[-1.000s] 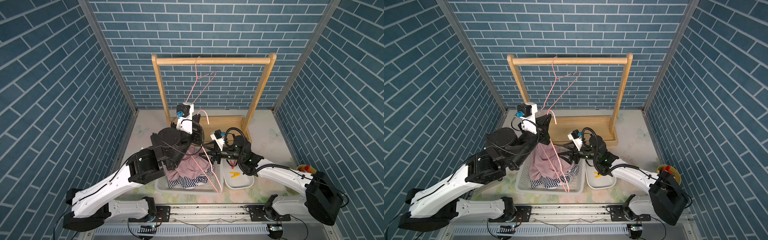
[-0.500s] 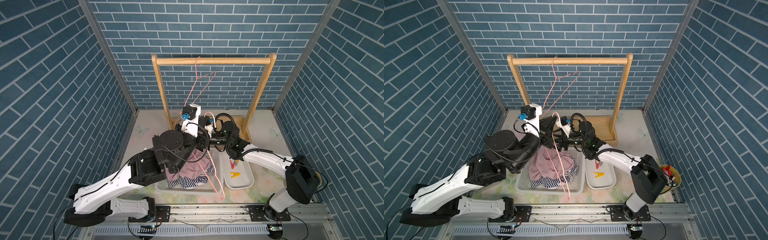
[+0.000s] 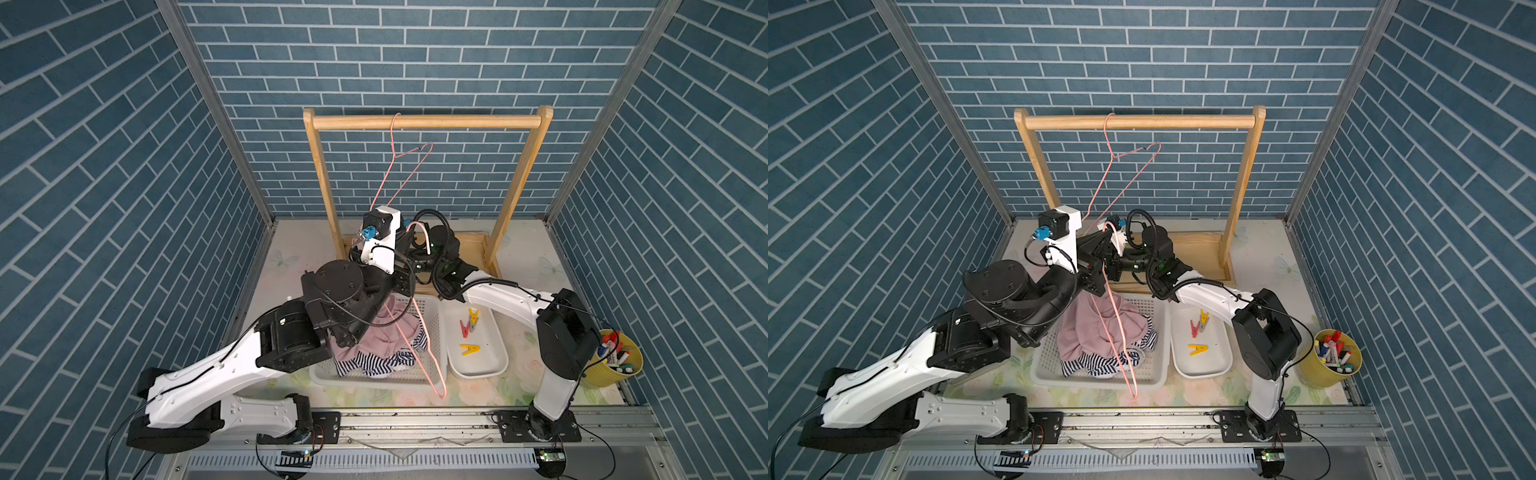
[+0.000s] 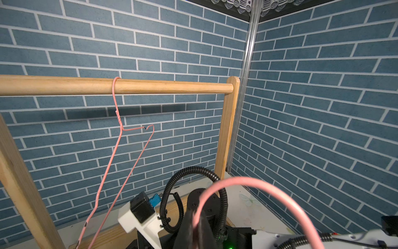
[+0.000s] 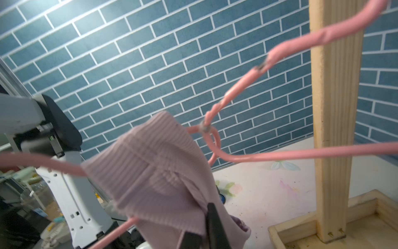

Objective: Remove the clothespins securing tank tops to the hanger
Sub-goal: Remove the tank top from the hanger.

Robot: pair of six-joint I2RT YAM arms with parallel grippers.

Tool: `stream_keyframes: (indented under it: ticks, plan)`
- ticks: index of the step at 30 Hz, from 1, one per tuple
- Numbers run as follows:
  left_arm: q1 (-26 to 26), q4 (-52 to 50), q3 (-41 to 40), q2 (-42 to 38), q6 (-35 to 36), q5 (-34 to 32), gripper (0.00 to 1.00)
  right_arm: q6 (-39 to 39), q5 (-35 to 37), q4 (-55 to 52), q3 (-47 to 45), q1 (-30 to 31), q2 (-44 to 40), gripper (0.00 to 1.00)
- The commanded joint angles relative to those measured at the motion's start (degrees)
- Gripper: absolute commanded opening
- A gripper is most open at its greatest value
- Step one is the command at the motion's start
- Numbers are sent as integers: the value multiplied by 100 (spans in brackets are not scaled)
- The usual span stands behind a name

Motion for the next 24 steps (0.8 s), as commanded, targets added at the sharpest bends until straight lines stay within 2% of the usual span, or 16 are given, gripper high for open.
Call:
stream_keyframes:
  ticks: [1,8,12,15,19,22,24]
  plan:
    - [-34,330,-45,-155,127,-93,0,359,-96,215,397,-24,244,0]
    - [-23,607,-235,-132,92,-59,0,666,-127,-502,1473,-15,997,0]
    - [-17,906,-365,-158,232,-33,0,926,-208,-263,1521,-21,1269,0]
    - [-20,1674,-691,-231,643,-170,0,924,-339,-164,1203,-12,1195,0]
    - [-5,2705,-810,-6,1668,-581,0,816,-282,-101,361,10,796,0]
    - [81,3013,-603,254,2222,-733,0,651,-174,-170,-310,45,417,0]
    - [185,3057,-562,277,2231,-652,0,629,-103,-114,-752,63,159,0]
